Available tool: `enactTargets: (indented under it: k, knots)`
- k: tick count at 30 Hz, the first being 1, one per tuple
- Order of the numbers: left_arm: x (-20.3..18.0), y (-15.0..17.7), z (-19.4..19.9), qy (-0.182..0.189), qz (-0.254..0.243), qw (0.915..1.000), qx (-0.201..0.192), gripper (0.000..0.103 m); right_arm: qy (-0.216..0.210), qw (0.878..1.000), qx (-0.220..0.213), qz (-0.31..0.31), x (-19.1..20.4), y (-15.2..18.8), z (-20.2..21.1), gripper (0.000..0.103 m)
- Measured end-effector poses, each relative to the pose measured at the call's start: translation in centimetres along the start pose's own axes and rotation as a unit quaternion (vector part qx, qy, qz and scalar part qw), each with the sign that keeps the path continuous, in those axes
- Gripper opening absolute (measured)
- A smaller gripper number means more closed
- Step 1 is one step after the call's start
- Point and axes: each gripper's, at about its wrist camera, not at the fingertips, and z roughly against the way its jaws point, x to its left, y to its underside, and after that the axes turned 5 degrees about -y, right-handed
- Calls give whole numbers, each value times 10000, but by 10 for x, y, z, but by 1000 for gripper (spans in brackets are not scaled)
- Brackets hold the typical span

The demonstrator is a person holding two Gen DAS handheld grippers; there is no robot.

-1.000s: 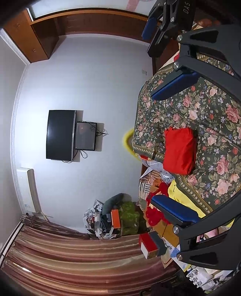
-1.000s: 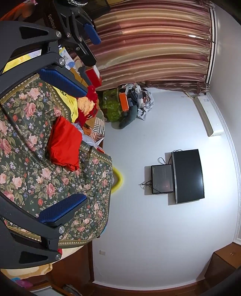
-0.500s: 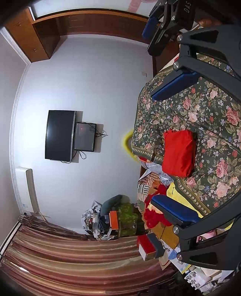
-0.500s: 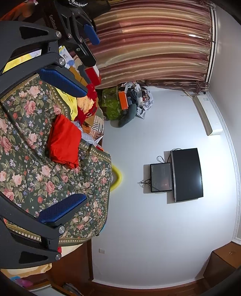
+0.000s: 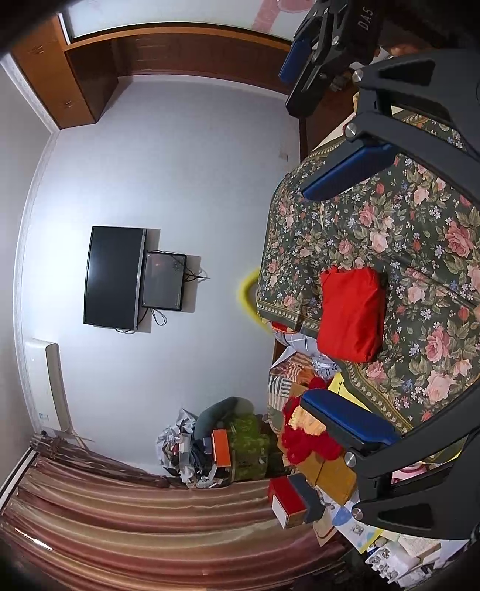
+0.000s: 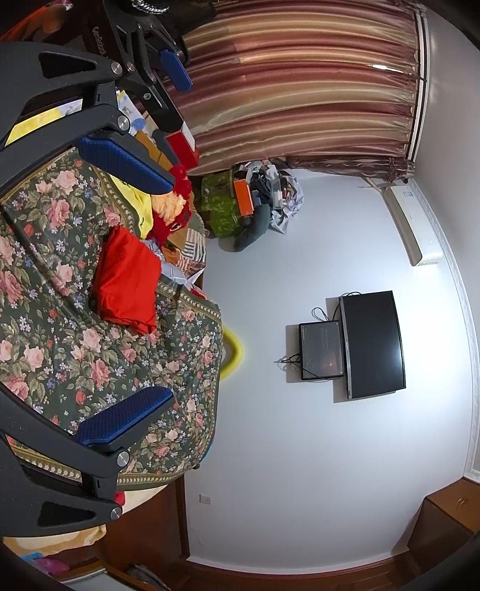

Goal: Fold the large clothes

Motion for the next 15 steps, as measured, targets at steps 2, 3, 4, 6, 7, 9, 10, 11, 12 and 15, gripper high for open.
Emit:
enactTargets:
  k: [2, 3, 4, 6, 7, 9, 10, 11, 12, 15]
  knots:
    - [-1, 1, 0, 18, -23, 10000, 9, 102, 6, 10000, 7, -1, 0, -1, -1, 103]
    - [-1, 1, 0, 31, -29, 10000, 15, 102, 8, 10000, 5, -2, 0, 0, -1, 103]
    - [-1, 1, 0, 45, -37, 10000, 20, 102, 10, 10000, 10, -4, 0, 0, -1, 103]
    - [-1, 1, 0, 47, -49, 10000, 18, 102, 13, 10000, 13, -17, 0, 0, -2, 103]
    - [-2, 1, 1, 46, -53, 10000, 14, 102, 14, 10000, 15, -20, 0, 0, -2, 103]
    - [-2, 1, 0, 55, -48, 10000, 26, 102, 11, 10000, 22, -14, 0, 1, -2, 103]
    - [-2, 1, 0, 52, -46, 10000, 27, 102, 16, 10000, 23, -17, 0, 1, -3, 103]
    - [-1, 0, 0, 51, -47, 10000, 27, 102, 19, 10000, 27, -19, 0, 1, -3, 103]
    - [-1, 0, 1, 54, -46, 10000, 27, 102, 15, 10000, 30, -20, 0, 1, -3, 103]
    - [-1, 0, 0, 36, -40, 10000, 33, 102, 21, 10000, 45, -38, 0, 2, -4, 103]
